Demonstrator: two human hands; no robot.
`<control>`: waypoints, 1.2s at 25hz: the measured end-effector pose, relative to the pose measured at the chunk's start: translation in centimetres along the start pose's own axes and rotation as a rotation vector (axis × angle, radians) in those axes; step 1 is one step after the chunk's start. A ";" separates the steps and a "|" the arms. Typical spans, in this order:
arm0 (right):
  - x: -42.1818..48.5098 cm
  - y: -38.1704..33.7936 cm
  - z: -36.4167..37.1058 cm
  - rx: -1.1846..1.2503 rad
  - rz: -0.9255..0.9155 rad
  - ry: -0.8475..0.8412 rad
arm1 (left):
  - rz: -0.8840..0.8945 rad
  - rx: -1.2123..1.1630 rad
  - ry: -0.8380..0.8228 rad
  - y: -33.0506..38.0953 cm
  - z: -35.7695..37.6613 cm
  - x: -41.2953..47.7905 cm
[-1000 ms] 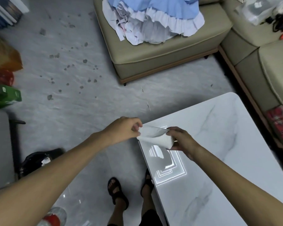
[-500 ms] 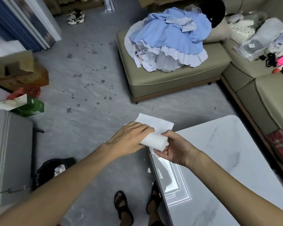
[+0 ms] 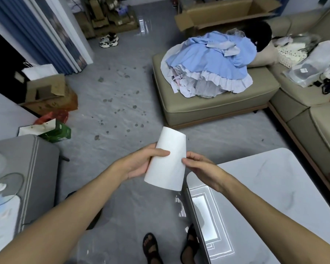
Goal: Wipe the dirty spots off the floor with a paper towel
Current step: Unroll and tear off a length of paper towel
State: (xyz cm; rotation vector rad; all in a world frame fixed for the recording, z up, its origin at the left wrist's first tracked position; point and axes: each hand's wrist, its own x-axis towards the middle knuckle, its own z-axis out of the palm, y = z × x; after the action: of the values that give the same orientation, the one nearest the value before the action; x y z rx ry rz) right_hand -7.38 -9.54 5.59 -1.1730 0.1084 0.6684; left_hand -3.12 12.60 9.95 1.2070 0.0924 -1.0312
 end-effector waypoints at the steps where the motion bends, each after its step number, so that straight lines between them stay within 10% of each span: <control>1: 0.1 -0.1 0.5 -0.003 -0.013 0.016 | -0.019 -0.059 0.012 -0.1 -0.3 -0.2; 9: 0.3 -2.9 2.0 0.269 0.002 -0.027 | -0.011 -0.277 0.125 -0.5 -3.1 -1.5; 19: 2.2 -5.3 3.3 -0.546 -0.078 0.078 | -0.052 -0.083 0.007 0.7 -2.1 -2.3; 30: -1.9 -7.8 3.5 -0.288 -0.074 0.194 | 0.014 -0.457 0.088 -1.8 -2.2 -2.7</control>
State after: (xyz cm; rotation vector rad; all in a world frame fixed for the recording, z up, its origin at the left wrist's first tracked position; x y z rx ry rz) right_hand -5.59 -8.99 14.17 -1.5116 0.1344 0.5146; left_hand -4.92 16.01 9.30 0.8329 0.3684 -0.8832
